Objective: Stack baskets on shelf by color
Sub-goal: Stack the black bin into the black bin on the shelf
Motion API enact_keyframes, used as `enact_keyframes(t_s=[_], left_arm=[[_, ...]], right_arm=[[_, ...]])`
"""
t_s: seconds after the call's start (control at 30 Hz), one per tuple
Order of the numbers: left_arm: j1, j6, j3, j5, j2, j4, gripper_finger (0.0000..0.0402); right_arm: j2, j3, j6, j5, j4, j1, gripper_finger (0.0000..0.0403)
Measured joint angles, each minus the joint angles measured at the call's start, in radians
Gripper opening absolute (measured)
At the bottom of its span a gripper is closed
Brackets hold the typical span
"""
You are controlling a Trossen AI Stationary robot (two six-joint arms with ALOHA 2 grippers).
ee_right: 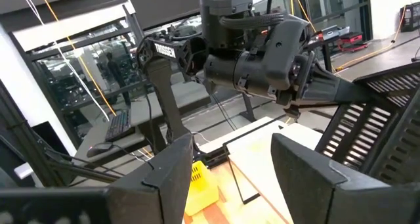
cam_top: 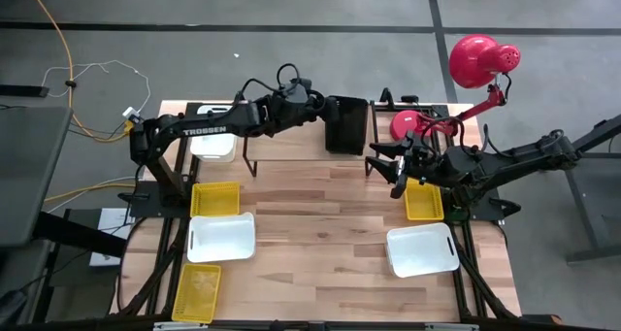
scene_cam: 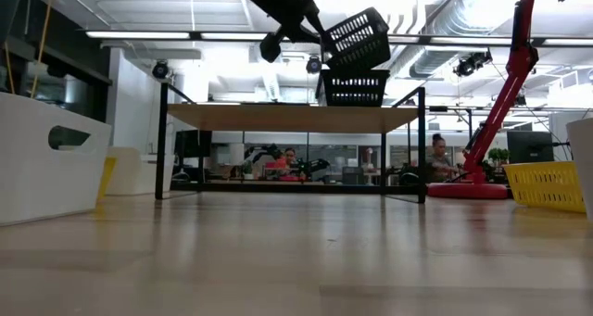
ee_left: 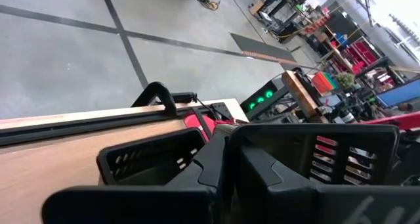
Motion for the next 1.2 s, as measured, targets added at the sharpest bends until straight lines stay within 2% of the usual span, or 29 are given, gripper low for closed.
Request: enact_keyframes(t_s=[0.97,1.2], left_arm=[[0.018,0.071,0.000,0.016,-0.001,-0.001,0.0017],[0.038,0.072,0.000,0.037,-0.001,0.000,0.0054]], right_arm=[[0.000,0.000,-0.018,0.000,0.003,0.000,0.0195],[0.000,0.000,-0.020,0.000,0.009,0.000,0.0195]])
